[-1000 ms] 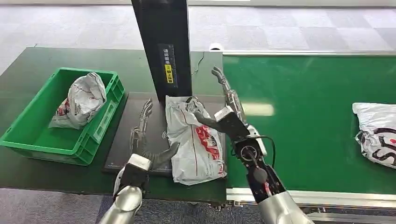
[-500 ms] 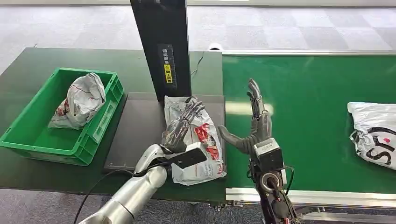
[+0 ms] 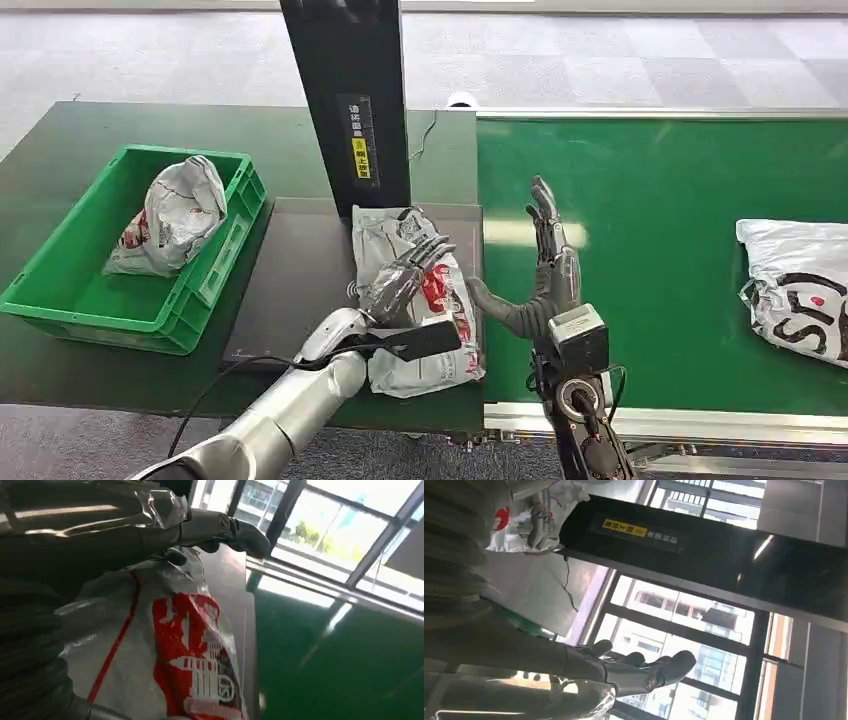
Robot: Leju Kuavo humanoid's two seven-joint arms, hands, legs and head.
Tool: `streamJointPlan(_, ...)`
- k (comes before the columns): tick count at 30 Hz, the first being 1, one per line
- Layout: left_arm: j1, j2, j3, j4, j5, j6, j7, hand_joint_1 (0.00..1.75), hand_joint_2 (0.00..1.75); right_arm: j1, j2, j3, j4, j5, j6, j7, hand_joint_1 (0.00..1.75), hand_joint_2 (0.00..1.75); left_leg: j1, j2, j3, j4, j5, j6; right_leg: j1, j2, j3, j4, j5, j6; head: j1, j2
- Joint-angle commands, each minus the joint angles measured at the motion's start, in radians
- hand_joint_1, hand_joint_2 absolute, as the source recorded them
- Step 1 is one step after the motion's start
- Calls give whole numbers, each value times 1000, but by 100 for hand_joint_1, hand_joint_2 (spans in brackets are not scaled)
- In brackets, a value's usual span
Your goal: Moved the parcel from conveyor to table for the left to box.
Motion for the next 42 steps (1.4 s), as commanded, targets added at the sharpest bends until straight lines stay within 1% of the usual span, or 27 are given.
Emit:
streamJointPlan(1, -128, -20, -93, 263, -70, -135, 78, 0, 175, -43, 44, -2, 76, 3, 47, 10, 0, 175, 0, 0, 1, -1, 0, 0, 0, 1, 1, -1, 1, 0, 0, 0)
streamJointPlan(5, -142, -15, -111, 292, -110, -213, 131, 0, 175, -77, 58, -5, 120, -3, 74, 10, 0, 175, 0, 1, 1, -1, 0, 0, 0, 2, 1, -1, 1, 0, 0, 0)
streamJointPlan(8, -141, -11, -125, 306, -134, -245, 155, 0, 175, -80, 59, -3, 123, -4, 78, 8, 0, 175, 0, 2, 2, -1, 0, 0, 0, 3, 2, -1, 1, 0, 0, 0)
streamJointPlan(13, -133, -9, -122, 307, -138, -250, 171, 0, 175, -60, 46, 5, 119, -4, 81, 3, 0, 175, 0, 1, 5, -2, 0, 0, 0, 2, 5, -1, 0, 0, 0, 0)
streamJointPlan(14, -133, -9, -122, 307, -138, -250, 171, 51, 175, -60, 46, 5, 119, -4, 81, 3, 0, 175, 0, 2, 5, -3, 1, 0, 0, 3, 5, -2, 1, 0, 0, 0)
streamJointPlan(15, -136, -12, -114, 308, -132, -264, 166, 175, 175, -55, 40, 8, 113, -4, 78, 2, 0, 175, 0, 1, 5, -2, 1, 0, 0, 2, 6, -2, 1, 0, 0, 0)
streamJointPlan(18, -141, -16, -95, 301, -125, -263, 154, 175, 175, -48, 30, 12, 108, -16, 64, -2, 0, 175, 0, 0, 6, -1, 0, 0, 0, 1, 7, -1, 1, 0, 0, 0)
streamJointPlan(22, -139, -7, -81, 298, -125, -260, 140, 175, 175, -9, 23, 14, 81, -21, 50, -9, 0, 175, 0, 0, 8, -1, 0, 0, 0, 1, 9, -1, 1, 0, 0, 0)
streamJointPlan(27, -139, -7, -81, 298, -125, -260, 140, 175, 175, -9, 23, 14, 81, -21, 50, -9, 0, 175, 0, 1, 9, -2, 0, 0, 0, 2, 9, -1, 1, 0, 0, 0)
streamJointPlan(30, -136, -8, -61, 290, -112, -237, 131, 175, 175, -4, 25, 9, 70, -20, 47, -7, 0, 175, 0, 1, 9, -2, 0, 0, 0, 2, 9, -2, 1, 0, 0, 0)
streamJointPlan(32, -129, -8, 20, 284, -47, -185, 108, 175, 175, 17, 29, -4, 42, -7, 35, -1, 0, 175, 0, 1, 9, -3, 1, 0, 0, 2, 9, -2, 1, 0, 0, 0)
streamJointPlan(33, -126, -4, 34, 280, -41, -154, 102, 175, 175, 25, 30, -8, 31, -3, 33, 2, 0, 175, 0, 0, 9, -2, 0, 0, 0, 1, 9, -1, 1, 0, 0, 0)
streamJointPlan(34, -117, -2, 77, 260, -3, -100, 77, 175, 175, 31, 29, -13, 24, 5, 26, 11, 0, 175, 0, 0, 9, -1, 0, 0, 0, 1, 9, -1, 0, 0, 0, 0)
streamJointPlan(35, -115, -2, 122, 241, 39, -42, 20, 175, 175, 41, 28, -19, 13, 9, 22, 16, 0, 175, 0, 1, 8, -3, 1, 0, 0, 2, 8, -2, 1, 0, 0, 0)
streamJointPlan(37, -122, -5, 211, 188, 132, 24, -106, 175, 175, 48, 26, -28, 5, 11, 20, 17, 0, 175, 0, 0, 7, -2, 1, 0, 0, 1, 8, -2, 1, 0, 0, 0)
streamJointPlan(39, -133, 0, 214, 165, 137, -5, -96, 175, 175, 46, 28, -33, 6, 11, 20, 17, 0, 175, 0, -1, 5, 0, 1, 0, 0, 0, 5, 0, 1, 0, 0, 0)
streamJointPlan(42, -130, -2, 213, 164, 136, -3, -93, 175, 175, 45, 29, -32, 7, 12, 20, 18, 0, 175, 0, -1, 4, -1, 1, 0, 0, 0, 5, 0, 1, 0, 0, 0)
